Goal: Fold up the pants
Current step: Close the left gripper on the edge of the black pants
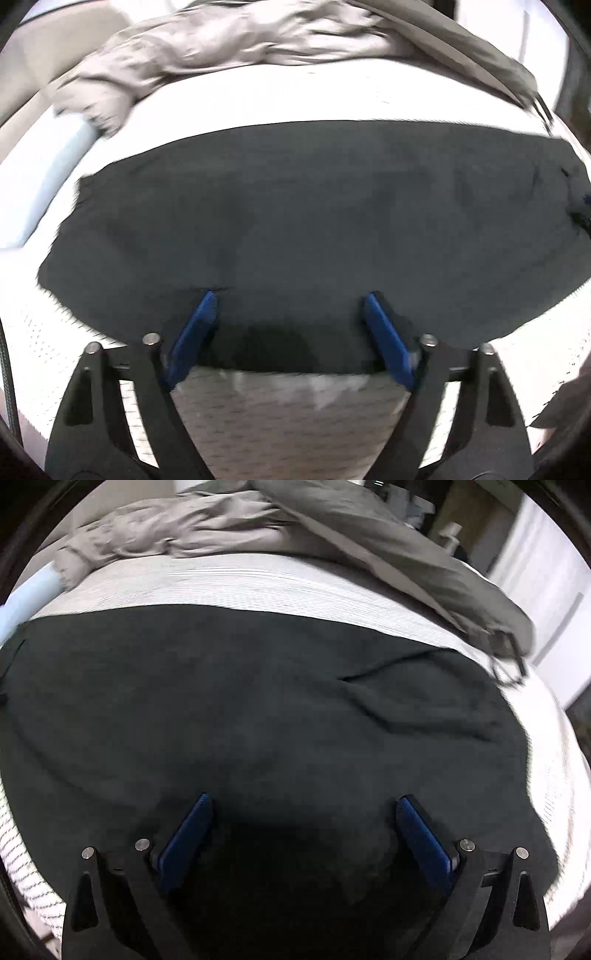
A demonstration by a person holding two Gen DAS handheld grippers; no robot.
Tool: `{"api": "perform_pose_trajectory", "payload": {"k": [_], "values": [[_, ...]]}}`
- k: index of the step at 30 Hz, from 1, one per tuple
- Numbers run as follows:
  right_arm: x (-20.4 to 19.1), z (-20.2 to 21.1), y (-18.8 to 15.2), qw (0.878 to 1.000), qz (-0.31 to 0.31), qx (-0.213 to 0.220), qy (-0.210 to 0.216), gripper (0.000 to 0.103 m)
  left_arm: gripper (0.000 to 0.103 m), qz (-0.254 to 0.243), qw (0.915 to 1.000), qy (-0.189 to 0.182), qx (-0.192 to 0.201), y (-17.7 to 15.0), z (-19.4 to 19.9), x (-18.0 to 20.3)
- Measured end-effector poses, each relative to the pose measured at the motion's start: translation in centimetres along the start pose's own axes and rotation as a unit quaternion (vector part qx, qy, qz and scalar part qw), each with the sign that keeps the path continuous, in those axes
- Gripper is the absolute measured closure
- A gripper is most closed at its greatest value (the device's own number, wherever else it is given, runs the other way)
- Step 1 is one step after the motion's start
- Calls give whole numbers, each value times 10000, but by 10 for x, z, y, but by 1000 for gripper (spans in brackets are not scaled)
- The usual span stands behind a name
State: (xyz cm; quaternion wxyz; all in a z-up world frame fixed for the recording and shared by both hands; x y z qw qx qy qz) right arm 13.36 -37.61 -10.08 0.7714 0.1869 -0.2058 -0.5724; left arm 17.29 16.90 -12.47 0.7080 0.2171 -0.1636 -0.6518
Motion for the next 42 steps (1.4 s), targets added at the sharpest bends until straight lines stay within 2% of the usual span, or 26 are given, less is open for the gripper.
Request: {"api": "perform_pose_trajectory", "payload": {"k": [1, 3, 6, 8, 11, 14, 16, 18, 20, 22, 24, 25, 27, 28, 29, 31, 33, 35, 39, 42], "values": [[7, 0, 0, 9998, -99, -24, -149, 3, 47, 170, 9998, -56, 8, -2, 1, -13], [15, 4, -3, 9993, -301, -65, -207, 3, 61, 448, 9989, -106, 80, 0, 6, -30], [0, 17, 8, 9994, -338, 92, -74, 3, 62, 611, 9975, -302, 168, 10, 14, -25], [-22, 23, 20, 9990, -242, 222, 304, 3, 61, 547, 9969, -528, 195, 22, 15, -4], [-86, 32, 38, 9948, -53, 302, 976, 3, 61, 267, 9963, -808, 93, 45, 2, 42], [-131, 29, 52, 9907, 206, 313, 1307, 5, 61, -80, 9975, -684, -182, 57, -24, 81], [-153, 27, 63, 9896, 296, 349, 1365, 10, 61, -154, 9988, -441, -161, 62, -36, 86], [-174, 26, 69, 9879, 315, 318, 1485, 20, 61, -128, 9987, -463, -168, 63, -39, 83], [-186, 16, 72, 9864, 474, 160, 1569, 21, 62, -86, 9988, -456, -169, 62, -38, 80], [-191, 9, 67, 9905, 746, 40, 1152, 22, 62, -93, 9992, -357, -135, 55, -36, 70], [-171, 5, 66, 9958, 753, 60, 517, 22, 63, -53, 9994, -317, -98, 46, -30, 57], [-155, 4, 66, 9977, 598, 26, 306, 21, 68, -37, 9993, -352, -73, 47, -31, 47], [-106, -1, 63, 9994, 29, -46, -334, 21, 69, 1, 9994, -336, -58, 43, -28, 36], [-86, -5, 60, 9983, -221, -115, -523, 21, 69, 8, 9997, -258, -50, 43, -28, 31], [-71, -9, 56, 9976, -455, -170, -489, 21, 69, 8, 9998, -203, -48, 42, -27, 28], [-55, -14, 53, 9955, -907, -236, 115, 21, 69, 63, 9998, -182, -45, 40, -21, 25], [-57, -7, 58, 9947, -1003, -142, 197, 21, 69, 163, 9997, -182, -70, 40, -14, 29], [-78, 4, 66, 9950, -817, 10, 570, 21, 69, 179, 9993, -336, -20, 50, -10, 39], [-135, 12, 91, 9926, -265, 139, 1177, 21, 69, 124, 9994, -314, -26, 81, -20, 64], [-180, 4, 103, 9897, 178, 50, 1421, 21, 69, -47, 9992, -228, -339, 89, -45, 79]]}}
Point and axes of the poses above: each gripper's, at about its wrist camera, not at the fingertips, and z roughly against the way its jaws point, x to its right, y to its top, the point moved 6 cm from there along -z, roughly the way its jaws point, and after that the axes turned 4 degrees about -x, right-handed, at the moved point
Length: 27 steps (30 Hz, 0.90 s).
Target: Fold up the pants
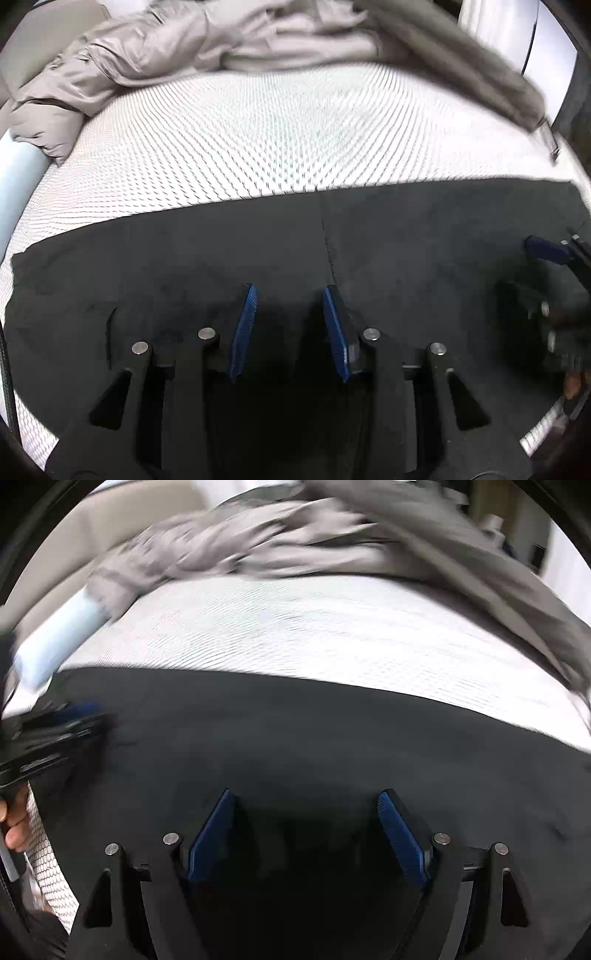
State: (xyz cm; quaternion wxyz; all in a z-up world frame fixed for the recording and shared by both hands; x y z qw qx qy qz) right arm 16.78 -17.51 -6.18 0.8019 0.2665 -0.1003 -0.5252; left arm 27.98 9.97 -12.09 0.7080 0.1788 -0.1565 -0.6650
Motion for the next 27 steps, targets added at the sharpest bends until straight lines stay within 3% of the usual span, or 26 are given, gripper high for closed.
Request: {"api": "perform_pose_trajectory", "payload": {"k": [4, 6, 8, 11, 15, 17, 20, 23, 27], "values": [[-16, -18, 2, 9990, 401, -134, -127, 21, 67, 153, 9998, 113, 88, 5, -7, -24], [2, -16, -3, 9992, 246, -172, -254, 21, 70, 519, 9982, 274, 125, 5, -3, -53], [26, -12, -6, 9972, 79, -188, -717, 20, 70, 913, 9939, 594, 180, 2, 0, -84], [56, -8, -12, 9935, -229, -203, -1093, 18, 70, 1187, 9910, 575, 244, -5, 7, -104], [59, 6, -19, 9959, -342, -13, -833, 18, 69, 1246, 9898, 370, 585, -22, 45, -117], [47, 18, -29, 9982, -199, 101, -563, 18, 69, 1315, 9867, 651, 698, -34, 55, -139], [26, 27, -39, 9998, 57, 110, -143, 18, 69, 1720, 9804, 913, 300, -62, 37, -185], [17, 10, -45, 9978, 338, -105, -554, 18, 78, 1980, 9760, 806, 425, -81, 41, -208], [34, 7, -38, 9978, 172, -111, -632, 18, 79, 1945, 9755, 905, 482, -103, 74, -204]]}}
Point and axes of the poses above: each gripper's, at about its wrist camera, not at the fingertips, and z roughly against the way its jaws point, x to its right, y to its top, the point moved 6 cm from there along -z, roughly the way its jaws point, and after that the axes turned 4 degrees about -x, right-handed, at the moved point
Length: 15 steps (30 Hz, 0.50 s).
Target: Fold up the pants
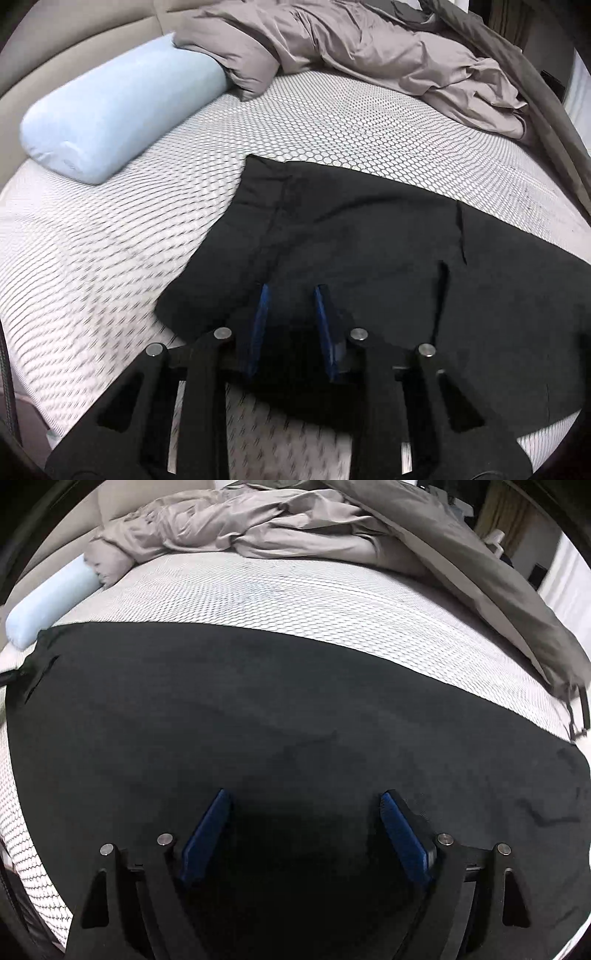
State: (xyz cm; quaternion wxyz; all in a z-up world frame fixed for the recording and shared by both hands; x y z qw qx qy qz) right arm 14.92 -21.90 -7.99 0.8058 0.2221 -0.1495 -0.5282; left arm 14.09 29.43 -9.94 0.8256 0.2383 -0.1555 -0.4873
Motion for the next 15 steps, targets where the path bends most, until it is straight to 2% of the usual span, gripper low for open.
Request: {"api": "perform_pose_trajectory", "payload": {"k": [2, 4, 5, 7, 10, 13, 14, 15], "values": [[4, 5, -4, 9999, 31, 83, -101, 18, 78, 74, 9998, -172, 32, -18, 21, 5], [3, 8, -10, 9999, 107, 91, -84, 18, 68, -97, 9993, -357, 24, -33, 33, 18], [0, 9, -12, 9998, 179, 119, -60, 18, 68, -221, 9991, -364, -47, -40, 32, 23], [-2, 10, -16, 9993, 333, 135, -86, 18, 68, -306, 9992, -31, -267, -51, 18, 19], [4, 11, -23, 9993, 325, 121, -123, 18, 68, 278, 9992, 175, -210, -55, 26, -10], [14, 15, -28, 9995, 230, 136, -167, 18, 68, 812, 9941, 721, -17, -70, 45, -38], [17, 16, -29, 9995, 181, 161, -180, 18, 68, 979, 9929, 681, 15, -76, 51, -43], [14, 21, -33, 9996, 153, 171, -183, 18, 68, 1183, 9923, 352, 41, -81, 57, -44]]}}
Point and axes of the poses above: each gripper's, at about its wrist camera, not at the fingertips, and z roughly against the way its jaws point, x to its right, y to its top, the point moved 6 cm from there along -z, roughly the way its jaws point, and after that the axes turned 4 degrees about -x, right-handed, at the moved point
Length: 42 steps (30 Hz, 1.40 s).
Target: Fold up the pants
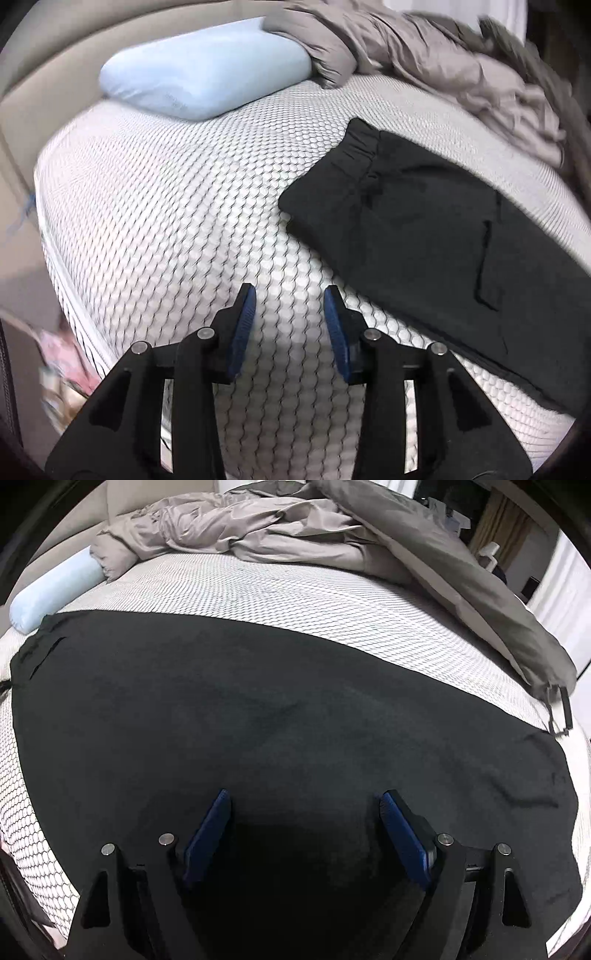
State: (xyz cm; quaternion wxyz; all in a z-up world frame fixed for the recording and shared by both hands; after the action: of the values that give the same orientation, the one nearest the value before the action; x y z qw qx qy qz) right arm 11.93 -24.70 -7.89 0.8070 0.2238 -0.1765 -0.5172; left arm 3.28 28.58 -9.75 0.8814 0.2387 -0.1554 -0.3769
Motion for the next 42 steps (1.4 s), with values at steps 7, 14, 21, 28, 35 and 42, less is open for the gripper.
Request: {"api": "perform_pose_trajectory", "payload": {"k": [7, 14, 21, 28, 35, 42], "values": [[-4, 6, 0, 9993, -37, 52, 372, 18, 68, 762, 9768, -1887, -663, -3, -16, 25], [-30, 38, -9, 9847, -292, 247, 1699, 18, 96, 1348, 9707, -1911, -553, 35, -50, 25], [17, 68, -82, 9703, -1713, 542, 1618, 18, 88, 1181, 9754, -1749, -635, 24, -40, 19], [119, 73, -159, 9044, -3896, 634, 1621, 18, 67, 301, 9682, -2366, -760, -46, 14, 64], [169, 44, -150, 8328, -4809, 1193, 2470, 56, 66, -525, 9367, -3205, -1309, -126, 49, 163], [206, 46, -166, 8071, -5347, 1537, 1974, 97, 78, -455, 9382, -3169, -1311, -157, 56, 206]]}}
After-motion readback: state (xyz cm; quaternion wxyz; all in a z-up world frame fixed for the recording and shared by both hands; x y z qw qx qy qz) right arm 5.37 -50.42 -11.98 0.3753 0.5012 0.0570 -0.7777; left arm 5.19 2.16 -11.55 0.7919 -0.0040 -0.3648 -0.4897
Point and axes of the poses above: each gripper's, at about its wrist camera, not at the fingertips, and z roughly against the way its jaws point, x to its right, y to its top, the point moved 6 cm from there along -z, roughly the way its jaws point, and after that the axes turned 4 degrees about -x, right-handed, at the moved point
